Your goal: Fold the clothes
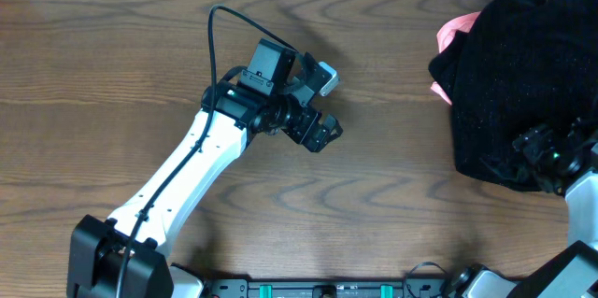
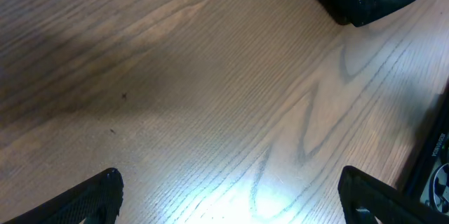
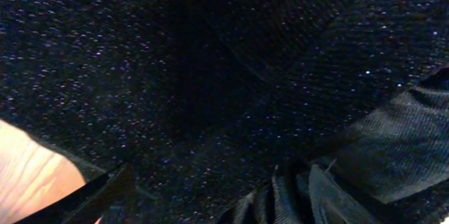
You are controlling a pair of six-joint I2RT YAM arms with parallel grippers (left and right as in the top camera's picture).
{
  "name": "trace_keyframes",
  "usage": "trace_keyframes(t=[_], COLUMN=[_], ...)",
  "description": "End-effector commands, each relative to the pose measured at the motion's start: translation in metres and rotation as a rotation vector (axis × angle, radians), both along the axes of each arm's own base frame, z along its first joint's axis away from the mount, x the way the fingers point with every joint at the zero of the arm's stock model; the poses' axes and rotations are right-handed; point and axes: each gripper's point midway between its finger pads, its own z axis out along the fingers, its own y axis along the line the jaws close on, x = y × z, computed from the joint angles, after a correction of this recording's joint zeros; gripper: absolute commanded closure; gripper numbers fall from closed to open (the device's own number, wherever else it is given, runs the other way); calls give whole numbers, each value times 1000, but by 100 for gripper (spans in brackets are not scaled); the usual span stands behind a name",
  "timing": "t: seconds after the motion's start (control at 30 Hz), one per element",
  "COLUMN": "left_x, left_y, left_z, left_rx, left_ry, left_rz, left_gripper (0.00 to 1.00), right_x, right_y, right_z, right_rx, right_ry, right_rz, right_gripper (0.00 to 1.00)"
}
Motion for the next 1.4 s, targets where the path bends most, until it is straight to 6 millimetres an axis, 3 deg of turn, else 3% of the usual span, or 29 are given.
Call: trace_keyframes(t=[0.0,0.37,0.47,0.5,0.57,0.63,0.7,0.87,1.0,1.2,1.37], left_x=[1,3,3,3,3,5,5,6,6,5,-1], left_y=[0,2,2,2,2,4,5,5,5,5,8], left_z=[0,-1,-1,-1,-2,-3,-3,-3,-3,-1,19], left_rx=[6,20,21,21,22,34,40,40,38,35,4], left_ry=[-5,-11,-11,-11,-12,-18,-21,-22,-25,-11,-33], left_rz=[2,11,11,12,13,21,25,25,26,40,59], left_gripper=[2,2,2,2,2,2,2,1,7,14,15], right_x=[-5,4,11,14,20,25,34,63,87,115,129], right_y=[-1,-10,-14,-15,-17,-18,-20,-14,9,78,129], right_z=[-10,-31,-40,-42,-45,-44,-35,17,83,198,263], right_rx=[-21,-54,-55,-54,-54,-55,-66,-65,-100,-176,-203], right_ry=[17,-22,-32,-40,-57,-78,-126,-267,-364,-540,-665], right_rz=[-1,-20,-16,-13,-7,0,13,89,185,383,462], right_gripper=[24,28,35,41,62,98,99,99,99,99,99])
